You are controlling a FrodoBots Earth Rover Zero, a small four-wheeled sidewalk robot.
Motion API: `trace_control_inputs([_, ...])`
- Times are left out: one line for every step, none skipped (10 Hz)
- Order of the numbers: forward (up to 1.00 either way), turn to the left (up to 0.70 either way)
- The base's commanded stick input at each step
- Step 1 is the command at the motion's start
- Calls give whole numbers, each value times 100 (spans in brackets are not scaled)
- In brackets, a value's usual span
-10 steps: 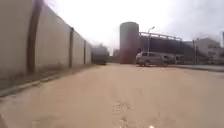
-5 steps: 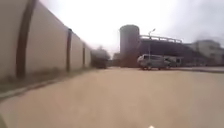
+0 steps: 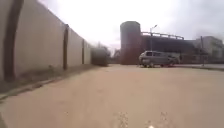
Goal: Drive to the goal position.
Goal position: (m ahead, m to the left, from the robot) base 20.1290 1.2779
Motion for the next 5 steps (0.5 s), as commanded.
trace_control_inputs([100,0])
trace_control_inputs([100,0])
trace_control_inputs([100,0])
trace_control_inputs([100,0])
trace_control_inputs([100,0])
